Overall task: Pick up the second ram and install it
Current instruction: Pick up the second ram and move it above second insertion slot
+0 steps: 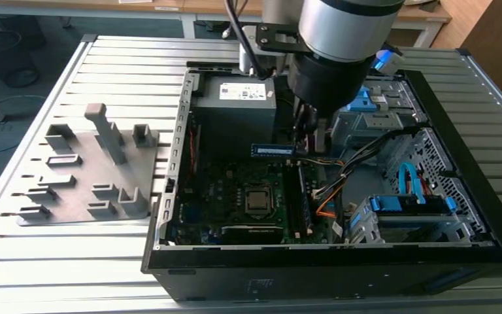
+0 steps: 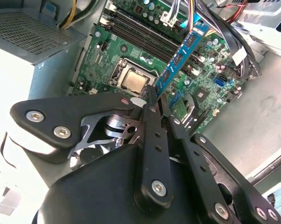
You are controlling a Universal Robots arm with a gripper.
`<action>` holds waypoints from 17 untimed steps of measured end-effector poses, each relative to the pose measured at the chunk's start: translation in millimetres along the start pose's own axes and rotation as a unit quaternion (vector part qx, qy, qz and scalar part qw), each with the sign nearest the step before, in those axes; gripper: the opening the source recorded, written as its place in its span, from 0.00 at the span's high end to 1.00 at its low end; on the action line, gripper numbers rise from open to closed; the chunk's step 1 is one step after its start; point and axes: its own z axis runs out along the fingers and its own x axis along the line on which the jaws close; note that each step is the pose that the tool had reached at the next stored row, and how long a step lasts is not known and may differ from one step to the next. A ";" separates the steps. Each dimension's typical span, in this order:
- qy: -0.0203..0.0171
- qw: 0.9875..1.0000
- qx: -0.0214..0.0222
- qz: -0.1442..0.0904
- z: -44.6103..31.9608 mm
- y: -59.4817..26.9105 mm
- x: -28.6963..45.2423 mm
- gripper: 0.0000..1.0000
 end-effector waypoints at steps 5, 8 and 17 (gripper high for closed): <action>0.000 1.000 0.000 0.000 7.2 0.7 3.2 0.86; 0.000 1.000 0.000 0.000 12.5 0.5 4.2 0.86; 0.000 1.000 0.000 -0.002 27.4 0.0 7.7 0.86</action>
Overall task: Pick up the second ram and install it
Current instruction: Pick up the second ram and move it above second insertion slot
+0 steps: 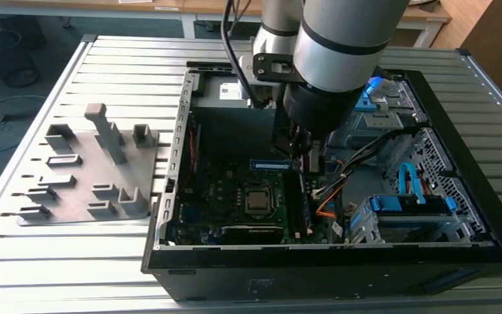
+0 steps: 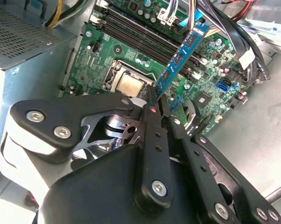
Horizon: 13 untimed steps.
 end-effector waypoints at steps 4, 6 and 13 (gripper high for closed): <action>0.000 1.000 -0.001 -0.010 2.9 -0.2 2.0 0.86; 0.000 1.000 -0.001 -0.011 4.2 -0.3 3.5 0.86; 0.000 1.000 -0.001 -0.011 7.7 0.0 7.1 0.86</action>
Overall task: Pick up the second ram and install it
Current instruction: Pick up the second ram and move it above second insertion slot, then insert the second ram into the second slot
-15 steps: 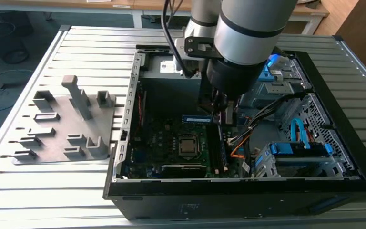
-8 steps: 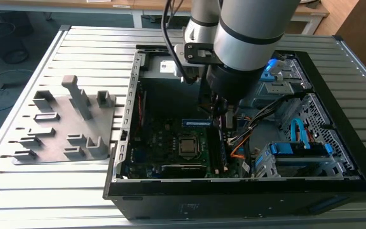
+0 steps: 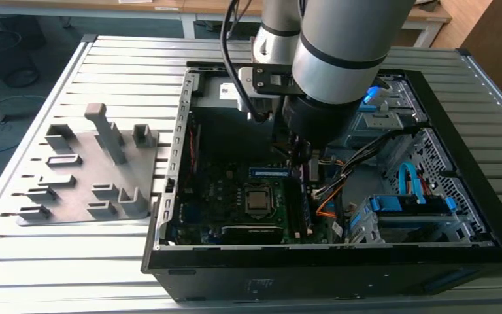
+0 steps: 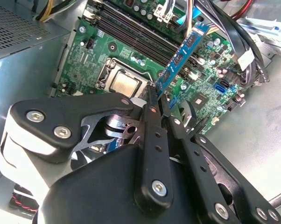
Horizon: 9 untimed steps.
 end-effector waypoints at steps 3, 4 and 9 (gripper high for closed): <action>0.000 1.000 0.000 0.000 0.0 0.0 0.1 0.86; 0.000 1.000 0.000 0.000 0.0 0.0 0.1 0.86; 0.000 1.000 0.000 0.000 0.0 0.0 0.1 0.86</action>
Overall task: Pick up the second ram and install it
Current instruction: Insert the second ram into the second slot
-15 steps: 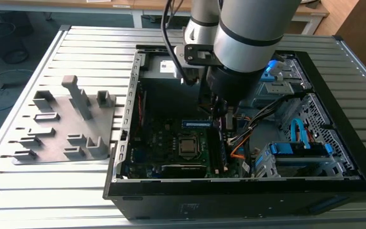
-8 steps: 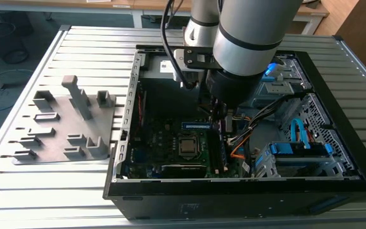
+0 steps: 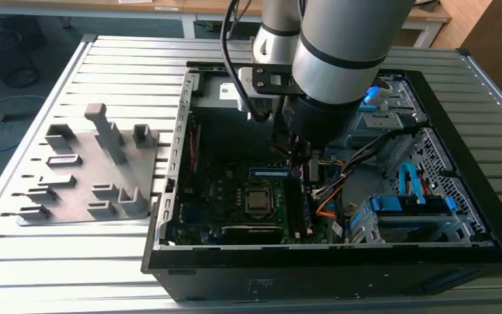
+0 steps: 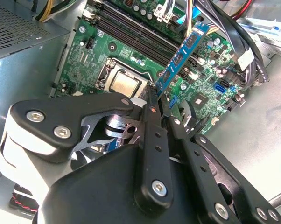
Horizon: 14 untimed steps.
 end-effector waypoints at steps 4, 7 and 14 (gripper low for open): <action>0.000 1.000 0.000 0.000 0.0 0.0 0.0 0.86; 0.000 1.000 0.001 0.015 0.1 0.0 0.0 0.86; -0.002 0.997 0.004 0.077 1.1 0.0 0.1 0.86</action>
